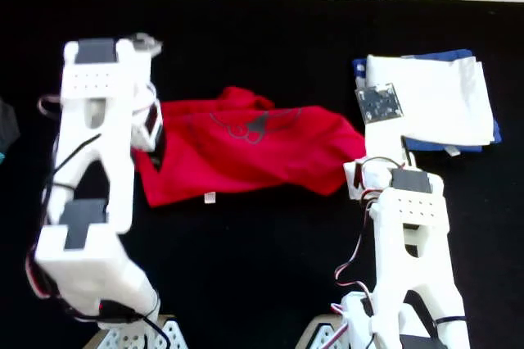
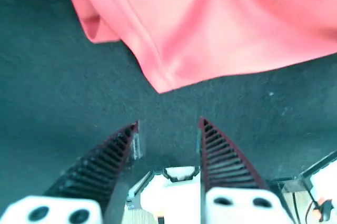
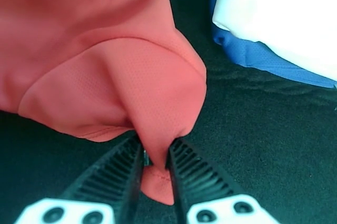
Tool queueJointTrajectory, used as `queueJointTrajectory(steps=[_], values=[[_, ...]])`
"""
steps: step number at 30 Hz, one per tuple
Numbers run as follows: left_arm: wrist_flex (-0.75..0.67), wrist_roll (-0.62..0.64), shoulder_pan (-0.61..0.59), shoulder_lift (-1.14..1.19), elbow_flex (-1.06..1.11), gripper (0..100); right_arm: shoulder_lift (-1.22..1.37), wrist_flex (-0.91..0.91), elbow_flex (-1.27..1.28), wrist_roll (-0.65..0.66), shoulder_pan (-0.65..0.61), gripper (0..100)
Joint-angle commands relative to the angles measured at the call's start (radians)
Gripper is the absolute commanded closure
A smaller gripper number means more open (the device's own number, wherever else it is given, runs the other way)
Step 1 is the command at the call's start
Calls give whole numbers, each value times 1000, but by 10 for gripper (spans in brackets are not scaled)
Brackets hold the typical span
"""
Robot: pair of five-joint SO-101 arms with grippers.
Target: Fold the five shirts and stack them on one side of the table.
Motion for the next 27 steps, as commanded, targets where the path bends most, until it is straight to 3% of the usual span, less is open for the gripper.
queueJointTrajectory(steps=[1, 7, 15, 27], values=[[-176, 60, -16, -119, 231, 832, -30, 2, -4, 2, -7, 993], [-331, 172, -15, -119, 352, 828, -21, 2, -4, 8, -7, 993], [-408, 175, 5, -22, 406, 828, -21, 5, -2, 8, -7, 993], [-399, 198, 8, 269, 189, 832, -22, 7, 5, 6, -7, 993]])
